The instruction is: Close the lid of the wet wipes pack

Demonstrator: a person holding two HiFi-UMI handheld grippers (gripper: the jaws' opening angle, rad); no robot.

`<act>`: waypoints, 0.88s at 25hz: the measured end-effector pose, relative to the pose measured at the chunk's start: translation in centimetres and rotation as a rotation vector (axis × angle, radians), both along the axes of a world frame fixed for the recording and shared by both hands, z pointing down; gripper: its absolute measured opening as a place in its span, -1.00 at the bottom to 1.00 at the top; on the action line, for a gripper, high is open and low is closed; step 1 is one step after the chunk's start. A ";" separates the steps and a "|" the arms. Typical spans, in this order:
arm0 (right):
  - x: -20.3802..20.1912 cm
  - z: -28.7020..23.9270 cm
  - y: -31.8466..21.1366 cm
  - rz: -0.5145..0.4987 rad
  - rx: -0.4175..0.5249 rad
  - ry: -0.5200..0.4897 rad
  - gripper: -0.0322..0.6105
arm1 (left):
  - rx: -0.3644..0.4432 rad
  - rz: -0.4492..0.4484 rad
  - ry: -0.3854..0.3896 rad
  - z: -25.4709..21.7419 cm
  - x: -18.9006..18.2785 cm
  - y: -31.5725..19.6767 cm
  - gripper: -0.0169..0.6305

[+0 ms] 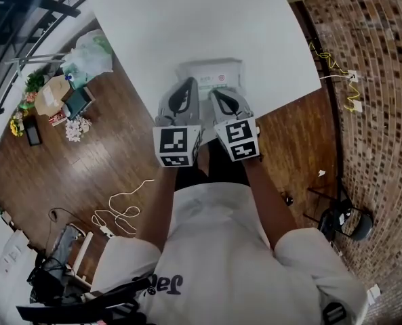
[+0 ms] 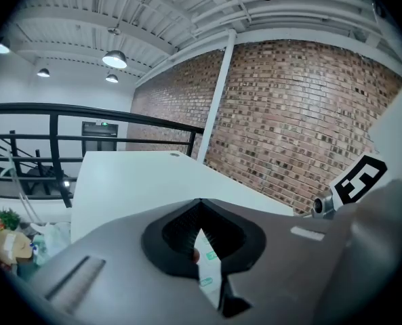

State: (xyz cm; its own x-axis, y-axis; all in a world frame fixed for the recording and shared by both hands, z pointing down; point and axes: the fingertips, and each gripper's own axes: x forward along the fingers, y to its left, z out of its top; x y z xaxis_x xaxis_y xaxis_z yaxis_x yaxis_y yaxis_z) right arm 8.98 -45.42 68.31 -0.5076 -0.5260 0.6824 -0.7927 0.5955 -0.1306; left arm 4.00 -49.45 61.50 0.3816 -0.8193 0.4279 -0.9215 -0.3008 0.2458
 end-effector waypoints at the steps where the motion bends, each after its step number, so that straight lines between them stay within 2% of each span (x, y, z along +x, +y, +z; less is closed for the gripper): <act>1: 0.1 0.2 0.0 0.001 -0.006 -0.002 -0.93 | -0.002 -0.001 -0.001 0.1 0.0 0.0 -0.90; 9: -0.1 1.1 -0.1 -0.048 -0.034 0.054 -0.93 | -0.020 -0.029 0.007 0.3 -0.6 0.2 -0.90; 12: 0.1 1.3 -0.3 -0.032 -0.060 0.053 -0.93 | -0.019 -0.038 0.007 0.2 -0.6 0.5 -0.90; 15: 0.2 1.4 -0.3 -0.005 -0.097 0.051 -0.93 | -0.014 -0.044 0.006 -0.2 -0.8 1.1 -0.90; 19: -0.1 1.7 -0.4 -0.003 -0.143 0.105 -0.93 | -0.004 -0.062 -0.002 -0.9 -2.0 2.0 -0.90; 22: 0.0 2.0 -0.5 0.003 -0.226 0.160 -0.93 | -0.001 -0.073 -0.007 -1.4 -2.5 2.9 -0.90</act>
State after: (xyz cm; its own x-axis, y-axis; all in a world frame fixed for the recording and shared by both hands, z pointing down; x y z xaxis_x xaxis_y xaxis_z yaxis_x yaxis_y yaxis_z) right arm 8.98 -45.94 70.30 -0.3829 -0.3523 0.8540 -0.8154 0.5634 -0.1332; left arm 1.49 -46.56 60.12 0.3179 -0.8445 0.4311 -0.9426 -0.2324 0.2398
